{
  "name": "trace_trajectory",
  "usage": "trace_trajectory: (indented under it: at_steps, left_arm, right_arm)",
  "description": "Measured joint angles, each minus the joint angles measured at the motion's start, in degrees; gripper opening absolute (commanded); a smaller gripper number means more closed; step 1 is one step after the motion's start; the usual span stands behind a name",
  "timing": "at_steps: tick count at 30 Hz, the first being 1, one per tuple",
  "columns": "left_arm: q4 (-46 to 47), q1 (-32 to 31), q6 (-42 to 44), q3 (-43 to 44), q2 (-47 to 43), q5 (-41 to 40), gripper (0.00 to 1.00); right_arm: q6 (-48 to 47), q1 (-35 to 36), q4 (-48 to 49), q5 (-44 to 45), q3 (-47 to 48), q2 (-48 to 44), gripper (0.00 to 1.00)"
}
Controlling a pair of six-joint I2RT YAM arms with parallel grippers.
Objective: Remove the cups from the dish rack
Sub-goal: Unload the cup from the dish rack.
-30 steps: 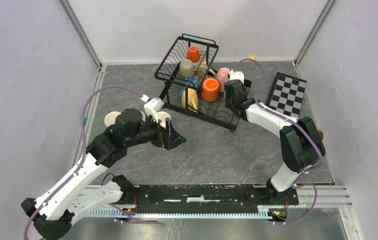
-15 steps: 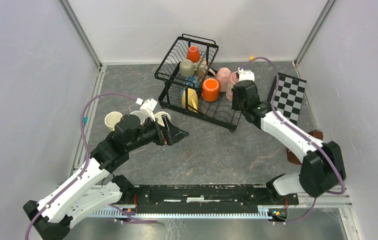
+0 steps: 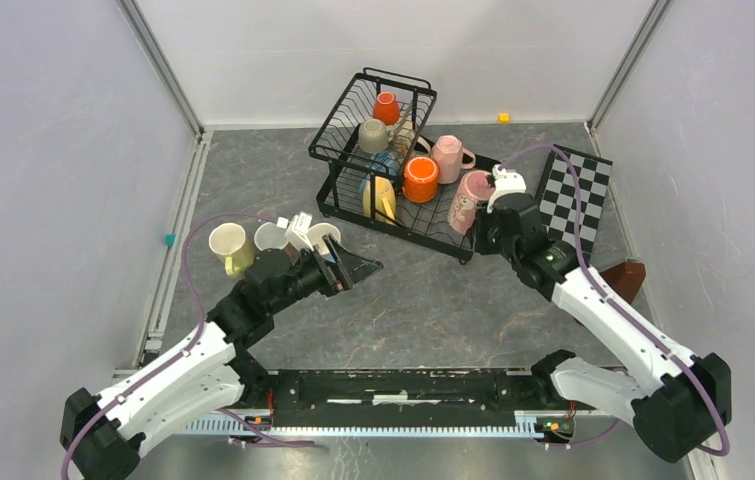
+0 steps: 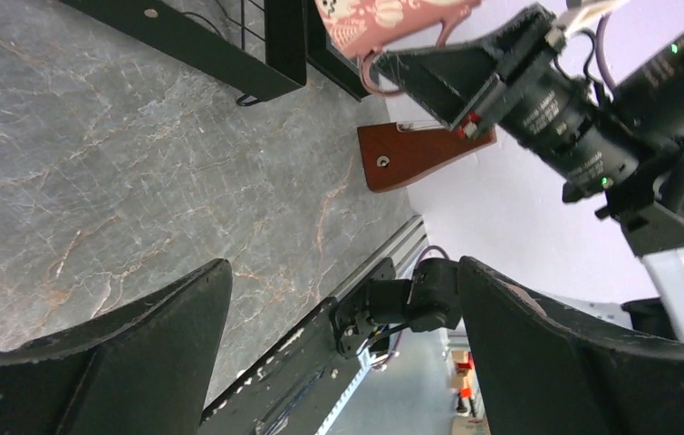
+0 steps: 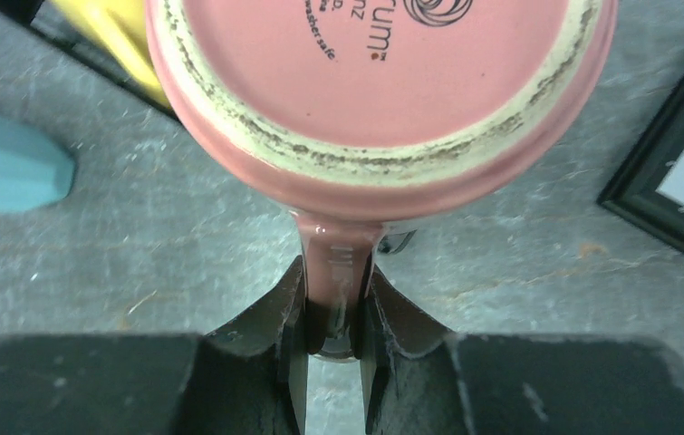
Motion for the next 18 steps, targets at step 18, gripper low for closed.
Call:
trace_trajectory:
  at_steps: [18]
  left_arm:
    - [21.05,0.11,-10.95,-7.06,8.57,-1.51,1.0]
  right_arm:
    - [11.5,8.92,4.59,-16.76,-6.29,-7.04,0.0]
